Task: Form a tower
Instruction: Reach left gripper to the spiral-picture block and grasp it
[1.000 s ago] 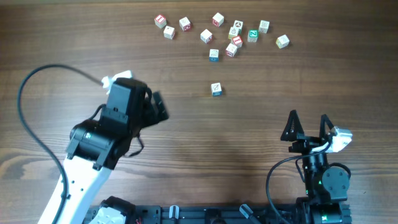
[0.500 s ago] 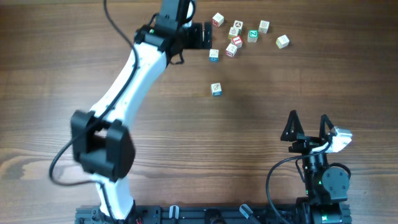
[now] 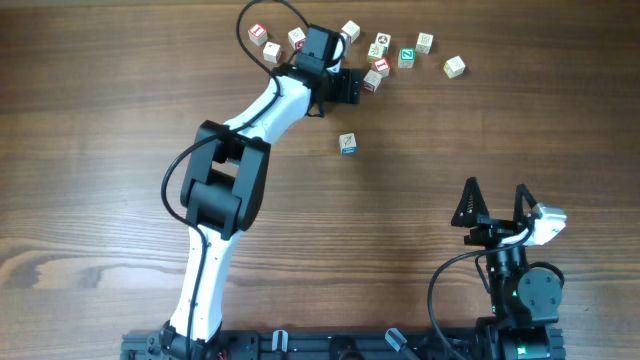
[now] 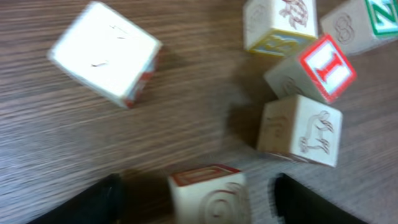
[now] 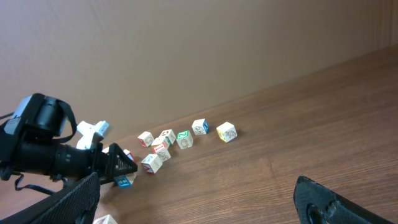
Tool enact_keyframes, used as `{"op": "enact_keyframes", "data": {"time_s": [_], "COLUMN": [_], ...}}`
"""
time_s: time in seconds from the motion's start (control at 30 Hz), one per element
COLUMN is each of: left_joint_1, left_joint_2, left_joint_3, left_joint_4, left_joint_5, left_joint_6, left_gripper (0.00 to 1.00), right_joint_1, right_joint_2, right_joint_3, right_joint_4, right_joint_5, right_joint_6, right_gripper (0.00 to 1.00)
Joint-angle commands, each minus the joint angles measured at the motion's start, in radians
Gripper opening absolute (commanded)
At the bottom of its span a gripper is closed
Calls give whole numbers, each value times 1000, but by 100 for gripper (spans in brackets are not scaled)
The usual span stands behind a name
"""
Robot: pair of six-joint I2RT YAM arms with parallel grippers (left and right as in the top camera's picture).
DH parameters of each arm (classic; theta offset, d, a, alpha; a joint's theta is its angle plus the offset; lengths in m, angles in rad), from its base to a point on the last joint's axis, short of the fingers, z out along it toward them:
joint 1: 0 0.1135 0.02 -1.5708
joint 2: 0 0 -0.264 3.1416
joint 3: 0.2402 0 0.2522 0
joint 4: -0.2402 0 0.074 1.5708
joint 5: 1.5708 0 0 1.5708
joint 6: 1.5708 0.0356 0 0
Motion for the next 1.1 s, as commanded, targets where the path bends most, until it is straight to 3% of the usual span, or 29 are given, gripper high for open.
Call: {"op": "enact_keyframes", "data": {"time_s": [0.0,0.07,0.3,0.5,0.73,0.83,1.07], "left_joint_1": [-5,-4,-24,-95,-216,-274,-309], "left_joint_2": [37,37,-85,-287,-293,-290,-289], "left_joint_3": [12,12,13,13,11,5,-99], "left_joint_4": [-29,-48,-115,-345,-633,-651,-653], "left_joint_5": [-5,-35,-54,-129,-193,-205,-314], "left_joint_6": [-17,-27,-27,-253,-475,-505,-740], "left_gripper": [47,31,19,20,16,15,14], "right_joint_1": [-5,-5,-5,-5,-5,-5,-5], "right_joint_2": [-5,-5,-5,-5,-5,-5,-5], "right_joint_3": [-1,-1,-1,-1,-1,-1,-1], "right_joint_4": [5,5,5,5,5,5,5], "right_joint_5": [-16,-16,-16,-16,-16,-16,-16], "right_joint_6": [-11,-11,-11,-11,-11,-11,-11], "right_gripper": [100,100,100,100,100,100,100]}}
